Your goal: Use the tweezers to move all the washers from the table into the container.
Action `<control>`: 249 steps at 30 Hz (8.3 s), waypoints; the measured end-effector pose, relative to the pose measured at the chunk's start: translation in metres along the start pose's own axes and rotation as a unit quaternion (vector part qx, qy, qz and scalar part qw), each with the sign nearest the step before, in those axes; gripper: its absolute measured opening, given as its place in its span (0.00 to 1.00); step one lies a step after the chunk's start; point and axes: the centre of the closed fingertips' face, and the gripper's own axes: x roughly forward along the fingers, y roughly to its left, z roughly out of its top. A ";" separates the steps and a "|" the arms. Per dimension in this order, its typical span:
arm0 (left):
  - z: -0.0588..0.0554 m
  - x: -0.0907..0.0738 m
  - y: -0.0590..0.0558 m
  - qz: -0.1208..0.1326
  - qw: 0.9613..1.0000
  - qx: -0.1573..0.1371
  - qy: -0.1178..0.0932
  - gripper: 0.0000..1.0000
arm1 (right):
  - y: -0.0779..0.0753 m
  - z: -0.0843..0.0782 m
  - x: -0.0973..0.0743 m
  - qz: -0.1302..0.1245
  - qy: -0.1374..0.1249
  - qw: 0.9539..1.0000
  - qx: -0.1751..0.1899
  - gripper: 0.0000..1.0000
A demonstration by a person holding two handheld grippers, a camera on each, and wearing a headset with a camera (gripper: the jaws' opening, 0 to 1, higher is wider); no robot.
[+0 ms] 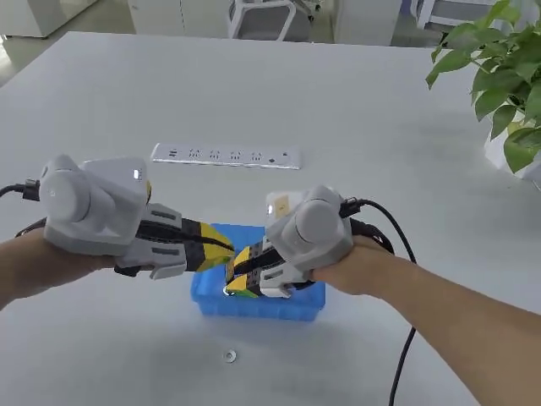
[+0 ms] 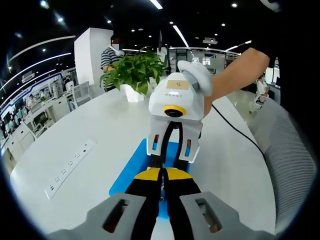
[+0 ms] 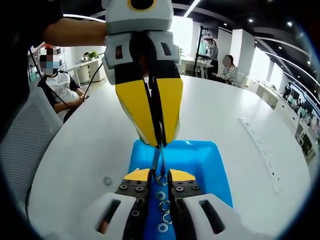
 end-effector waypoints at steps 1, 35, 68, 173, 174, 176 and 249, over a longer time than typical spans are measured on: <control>0.000 0.000 0.000 0.000 1.000 0.000 0.001 0.05 | 0.000 0.001 -0.001 -0.001 -0.001 1.000 0.001 0.15; 0.036 -0.016 -0.013 0.007 1.000 0.022 -0.015 0.05 | 0.009 -0.008 -0.057 -0.072 0.013 0.995 0.068 0.36; 0.046 -0.023 -0.058 -0.020 0.999 0.026 -0.023 0.05 | 0.038 -0.043 -0.121 -0.168 0.011 0.974 0.154 0.68; -0.010 -0.014 -0.088 -0.097 0.995 0.029 0.021 0.05 | 0.069 -0.028 -0.095 -0.129 -0.037 0.985 0.107 0.76; -0.010 -0.015 -0.088 -0.100 0.994 0.030 0.023 0.05 | 0.070 -0.026 -0.093 -0.124 -0.035 0.987 0.096 0.74; -0.010 -0.015 -0.088 -0.102 0.994 0.031 0.026 0.05 | 0.073 -0.021 -0.089 -0.113 -0.039 0.990 0.080 0.69; -0.012 -0.016 -0.089 -0.120 0.991 0.032 0.042 0.06 | 0.089 -0.004 0.003 -0.018 0.014 1.000 0.017 0.08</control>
